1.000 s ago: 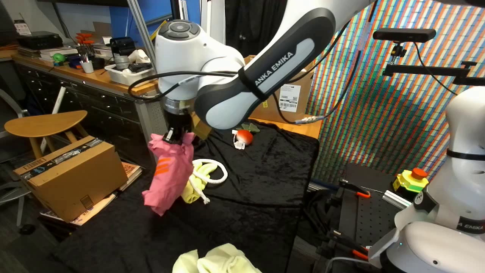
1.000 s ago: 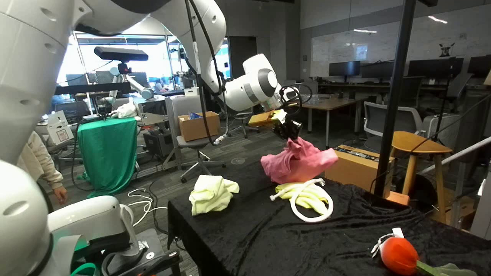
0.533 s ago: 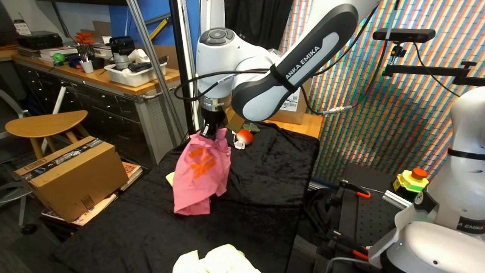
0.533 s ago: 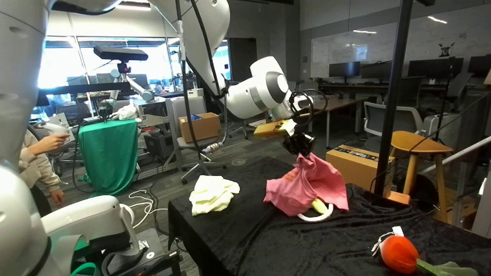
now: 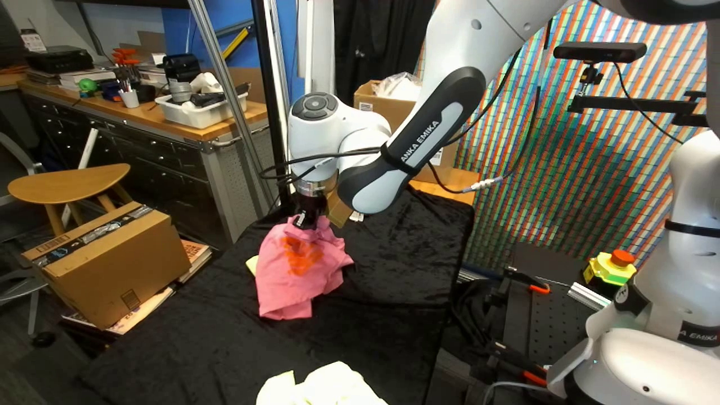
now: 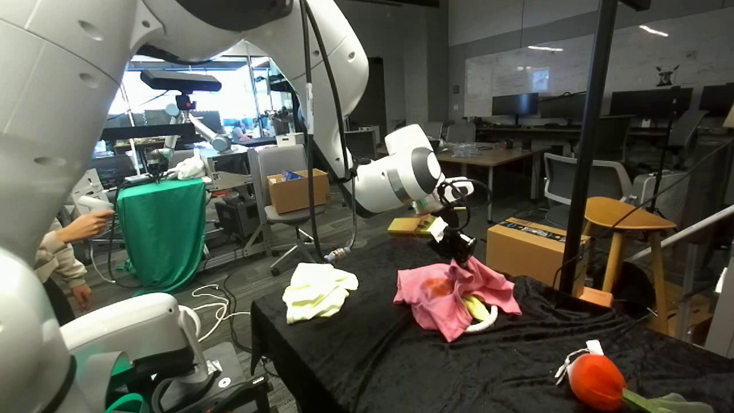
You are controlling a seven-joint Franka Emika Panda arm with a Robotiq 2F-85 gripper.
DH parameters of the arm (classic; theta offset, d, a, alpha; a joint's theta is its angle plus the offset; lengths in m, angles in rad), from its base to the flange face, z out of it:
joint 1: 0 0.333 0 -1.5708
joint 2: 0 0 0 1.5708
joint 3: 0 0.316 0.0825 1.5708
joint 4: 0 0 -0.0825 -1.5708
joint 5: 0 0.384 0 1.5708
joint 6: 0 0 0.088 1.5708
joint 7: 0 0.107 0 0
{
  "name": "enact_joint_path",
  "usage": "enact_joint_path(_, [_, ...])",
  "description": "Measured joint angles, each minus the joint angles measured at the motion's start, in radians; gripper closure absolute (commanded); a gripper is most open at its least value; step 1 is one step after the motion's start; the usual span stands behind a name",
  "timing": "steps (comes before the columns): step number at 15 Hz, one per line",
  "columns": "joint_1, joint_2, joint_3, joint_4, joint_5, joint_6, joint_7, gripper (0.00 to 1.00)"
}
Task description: Pick up the clothes, rope and the plush toy and put them in one place
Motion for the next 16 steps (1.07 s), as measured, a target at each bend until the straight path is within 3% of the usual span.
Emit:
enact_joint_path(1, [0.000, 0.018, 0.000, 0.013, 0.001, 0.005, 0.001, 0.87])
enact_joint_path(2, [0.000, 0.033, 0.000, 0.025, 0.004, 0.011, 0.001, 0.69])
enact_joint_path(11, [-0.015, 0.053, 0.018, 0.041, 0.087, 0.018, -0.073, 0.03])
enact_joint_path(16, [-0.017, 0.014, 0.017, 0.017, 0.100, 0.032, -0.088, 0.00])
